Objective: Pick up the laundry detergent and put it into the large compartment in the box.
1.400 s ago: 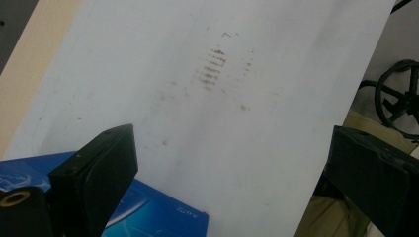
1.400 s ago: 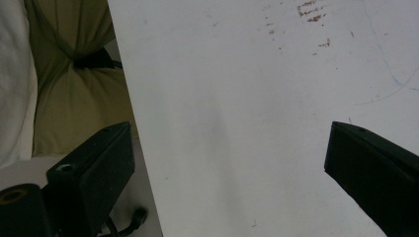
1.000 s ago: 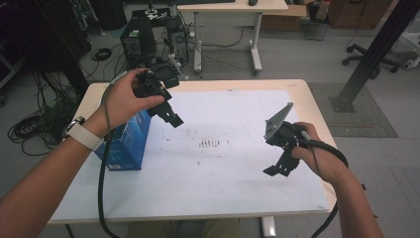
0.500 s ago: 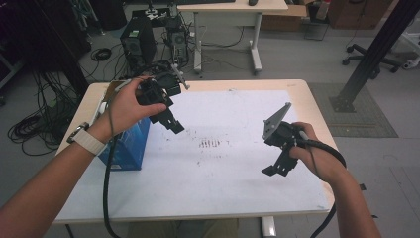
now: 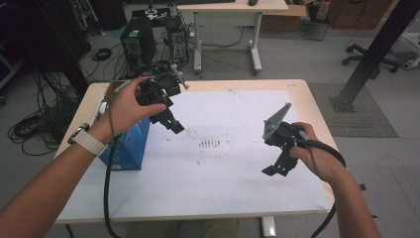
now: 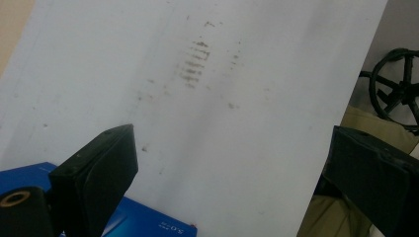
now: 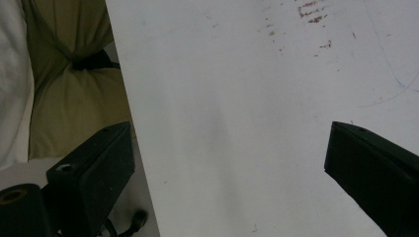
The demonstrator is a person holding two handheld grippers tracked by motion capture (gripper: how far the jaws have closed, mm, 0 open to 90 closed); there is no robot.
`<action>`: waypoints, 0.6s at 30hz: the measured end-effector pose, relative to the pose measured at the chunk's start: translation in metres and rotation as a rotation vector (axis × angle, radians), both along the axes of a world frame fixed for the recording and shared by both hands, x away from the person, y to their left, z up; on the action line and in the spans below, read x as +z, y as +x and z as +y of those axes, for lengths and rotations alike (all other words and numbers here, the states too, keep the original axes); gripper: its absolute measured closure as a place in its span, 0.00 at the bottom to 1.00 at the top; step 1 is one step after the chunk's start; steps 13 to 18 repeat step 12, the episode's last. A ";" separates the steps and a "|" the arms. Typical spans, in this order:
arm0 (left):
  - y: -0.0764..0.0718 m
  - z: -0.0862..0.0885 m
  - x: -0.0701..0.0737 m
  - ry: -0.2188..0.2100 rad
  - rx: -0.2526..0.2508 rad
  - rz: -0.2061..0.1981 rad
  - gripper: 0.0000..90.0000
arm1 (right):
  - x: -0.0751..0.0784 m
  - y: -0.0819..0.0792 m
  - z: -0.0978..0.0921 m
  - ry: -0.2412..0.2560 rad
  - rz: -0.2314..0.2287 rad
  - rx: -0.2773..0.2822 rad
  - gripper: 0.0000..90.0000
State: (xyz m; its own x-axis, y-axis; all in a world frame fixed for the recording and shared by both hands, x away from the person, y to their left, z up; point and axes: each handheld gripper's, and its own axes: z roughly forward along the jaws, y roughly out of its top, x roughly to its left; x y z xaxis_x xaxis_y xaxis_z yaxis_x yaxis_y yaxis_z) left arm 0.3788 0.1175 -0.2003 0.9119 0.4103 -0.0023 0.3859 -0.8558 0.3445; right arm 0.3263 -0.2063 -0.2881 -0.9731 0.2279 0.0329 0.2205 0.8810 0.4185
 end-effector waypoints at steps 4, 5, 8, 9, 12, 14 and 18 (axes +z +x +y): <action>0.000 0.002 0.001 -0.003 0.005 -0.001 0.07 | 0.000 0.000 0.001 0.000 -0.002 0.002 0.06; 0.000 0.002 0.001 -0.002 0.005 -0.001 0.07 | 0.001 0.000 0.001 0.000 -0.002 0.002 0.06; 0.000 0.003 0.001 -0.002 0.006 0.000 0.07 | 0.001 0.000 0.002 -0.001 -0.001 0.004 0.06; 0.000 0.004 0.001 -0.004 0.007 0.000 0.07 | 0.000 0.001 0.002 0.000 -0.001 0.005 0.06; 0.000 0.005 0.002 -0.007 0.009 0.001 0.07 | 0.000 0.001 0.002 0.001 0.000 0.006 0.06; 0.000 0.005 0.002 -0.007 0.009 0.001 0.07 | 0.000 0.001 0.002 0.001 0.000 0.006 0.06; 0.000 0.005 0.002 -0.007 0.009 0.001 0.07 | 0.000 0.001 0.002 0.001 0.000 0.006 0.06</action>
